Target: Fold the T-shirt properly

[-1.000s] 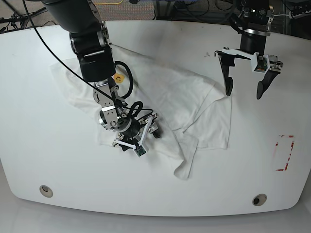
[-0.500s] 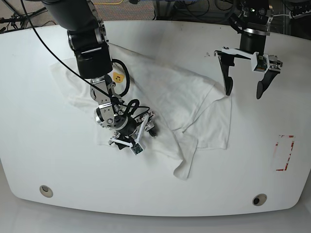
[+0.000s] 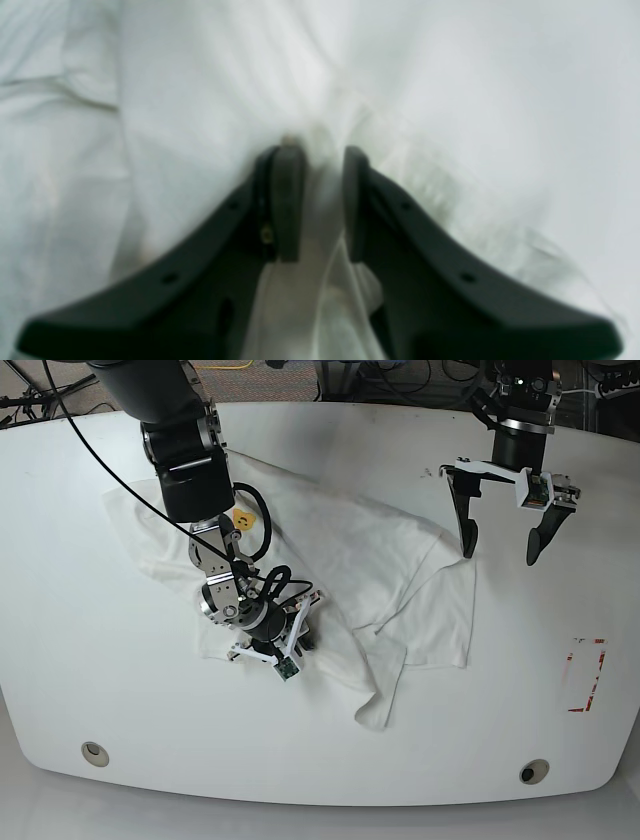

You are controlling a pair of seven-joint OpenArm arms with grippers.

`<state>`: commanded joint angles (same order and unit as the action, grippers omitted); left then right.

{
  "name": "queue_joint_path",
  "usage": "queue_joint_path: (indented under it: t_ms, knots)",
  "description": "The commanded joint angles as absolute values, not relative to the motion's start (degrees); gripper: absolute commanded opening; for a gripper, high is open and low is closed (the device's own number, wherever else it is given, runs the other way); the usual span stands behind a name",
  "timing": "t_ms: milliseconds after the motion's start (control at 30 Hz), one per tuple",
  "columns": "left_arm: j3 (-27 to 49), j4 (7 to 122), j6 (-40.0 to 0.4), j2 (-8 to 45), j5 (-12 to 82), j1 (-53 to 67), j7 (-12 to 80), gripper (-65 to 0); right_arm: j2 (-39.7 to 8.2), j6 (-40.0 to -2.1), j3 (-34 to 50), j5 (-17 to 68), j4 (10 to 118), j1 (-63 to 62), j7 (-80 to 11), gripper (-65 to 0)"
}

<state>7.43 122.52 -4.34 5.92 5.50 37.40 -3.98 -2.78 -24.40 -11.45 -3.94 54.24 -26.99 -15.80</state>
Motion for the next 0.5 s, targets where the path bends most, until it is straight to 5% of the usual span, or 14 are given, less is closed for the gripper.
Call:
queue_joint_path:
  t_ms: [200, 500]
  knots:
    - [7.53, 122.56, -4.51, 5.76, 5.55, 37.49, -4.03, -14.8, -1.92, -24.66, -11.31, -3.70, 53.81, -27.64, -16.23, -63.4]
    - [7.74, 122.59, -4.57, 5.67, 5.55, 37.88, -4.25, -14.7, -1.08, -24.90, -11.44, -3.65, 53.24, -28.97, -16.63, -60.1]
